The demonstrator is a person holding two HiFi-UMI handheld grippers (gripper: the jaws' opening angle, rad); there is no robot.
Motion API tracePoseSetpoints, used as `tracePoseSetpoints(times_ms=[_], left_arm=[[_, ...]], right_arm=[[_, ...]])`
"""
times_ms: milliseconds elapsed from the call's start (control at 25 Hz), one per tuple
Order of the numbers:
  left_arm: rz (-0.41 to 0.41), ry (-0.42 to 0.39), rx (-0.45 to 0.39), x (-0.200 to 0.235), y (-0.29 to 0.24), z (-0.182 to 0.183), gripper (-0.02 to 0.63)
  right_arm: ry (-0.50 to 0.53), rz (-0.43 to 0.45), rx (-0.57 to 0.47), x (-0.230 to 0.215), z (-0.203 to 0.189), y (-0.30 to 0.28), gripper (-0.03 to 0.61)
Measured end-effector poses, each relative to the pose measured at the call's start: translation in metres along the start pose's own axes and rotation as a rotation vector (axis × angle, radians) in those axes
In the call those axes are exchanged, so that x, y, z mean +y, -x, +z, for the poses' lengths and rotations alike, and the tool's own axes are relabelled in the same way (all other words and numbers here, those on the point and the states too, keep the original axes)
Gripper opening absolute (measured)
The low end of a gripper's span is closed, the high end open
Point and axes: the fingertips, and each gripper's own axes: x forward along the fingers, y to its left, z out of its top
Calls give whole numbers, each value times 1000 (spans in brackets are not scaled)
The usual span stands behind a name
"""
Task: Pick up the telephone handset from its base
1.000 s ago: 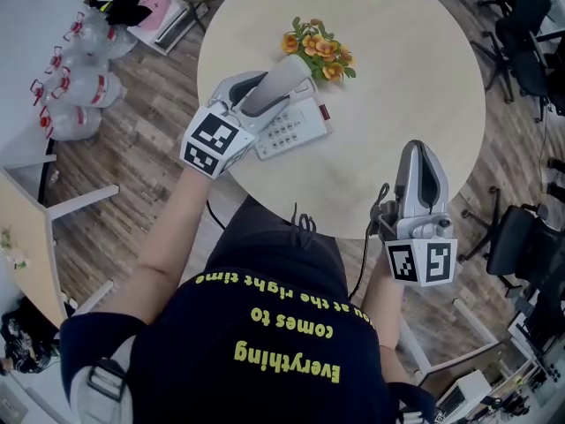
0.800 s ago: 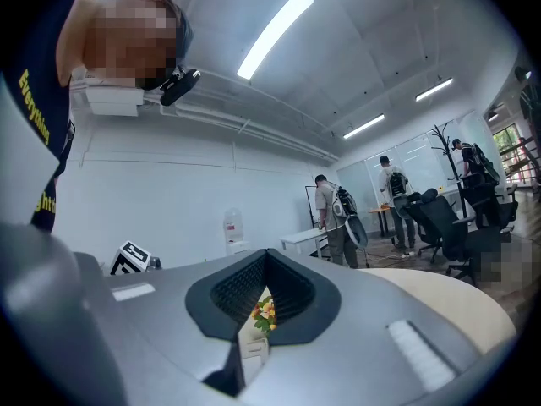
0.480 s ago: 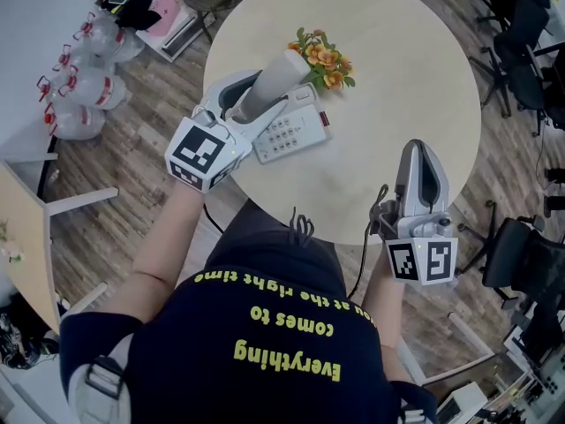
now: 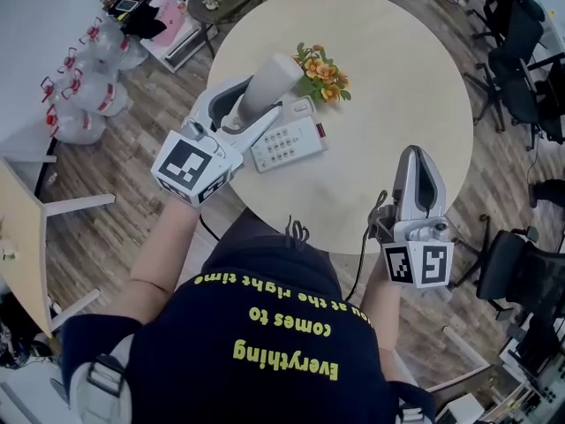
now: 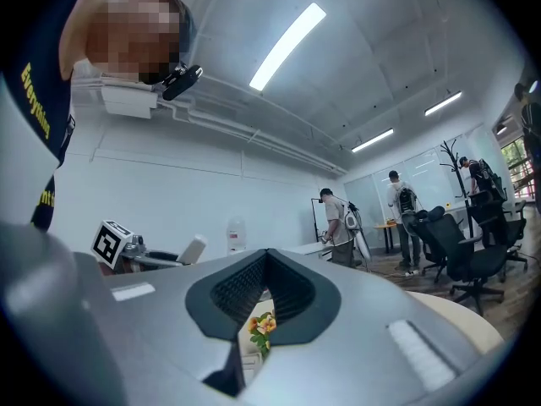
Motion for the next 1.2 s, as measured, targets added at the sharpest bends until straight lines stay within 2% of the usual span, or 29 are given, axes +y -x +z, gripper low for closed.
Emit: tracePoseSetpoints(times_ms=[280,520,1200], left_arm=[[-1,18,-92,-3,15,27,230],[6,34,-136,-7,24,37,230],[16,31,-162,-10,30,46,230]], right_arm=[[19,-1,-32,3,15,2,12],[36,-7,-51,4,22,8,12],[64,-19,-63,4,26,11,12]])
